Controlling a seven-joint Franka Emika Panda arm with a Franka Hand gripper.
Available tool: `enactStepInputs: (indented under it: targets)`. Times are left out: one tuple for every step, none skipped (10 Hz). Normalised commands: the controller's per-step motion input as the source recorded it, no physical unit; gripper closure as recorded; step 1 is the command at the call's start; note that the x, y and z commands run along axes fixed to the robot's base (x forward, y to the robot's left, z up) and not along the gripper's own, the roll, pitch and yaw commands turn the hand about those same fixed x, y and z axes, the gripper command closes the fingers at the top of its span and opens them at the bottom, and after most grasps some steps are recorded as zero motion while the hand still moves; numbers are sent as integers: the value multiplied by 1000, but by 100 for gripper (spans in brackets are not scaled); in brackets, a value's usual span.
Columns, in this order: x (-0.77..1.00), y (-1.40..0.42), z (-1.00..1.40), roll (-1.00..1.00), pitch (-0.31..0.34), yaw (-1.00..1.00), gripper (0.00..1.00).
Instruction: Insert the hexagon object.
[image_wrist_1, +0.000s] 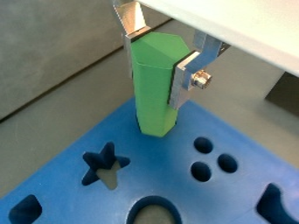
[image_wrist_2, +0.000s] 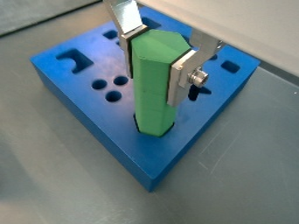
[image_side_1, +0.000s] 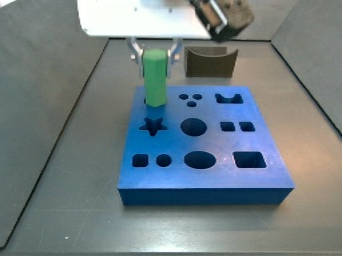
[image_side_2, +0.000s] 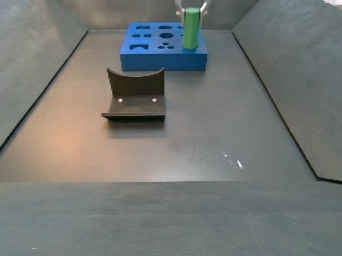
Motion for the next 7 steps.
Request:
enactStepInputs:
  targets:
    - [-23, -31, -531, 0, -131, 0, 100]
    - [-49, -29, -626, 54, -150, 0, 100]
    - [-23, -11, -566, 76, -124, 0, 100]
    - [0, -11, -426, 106, -69, 0, 100]
    - [0, 0, -420, 131, -66, 0, 100]
    - [0, 0, -137, -19, -126, 0, 100]
    - [0, 0, 0, 0, 0, 0, 100]
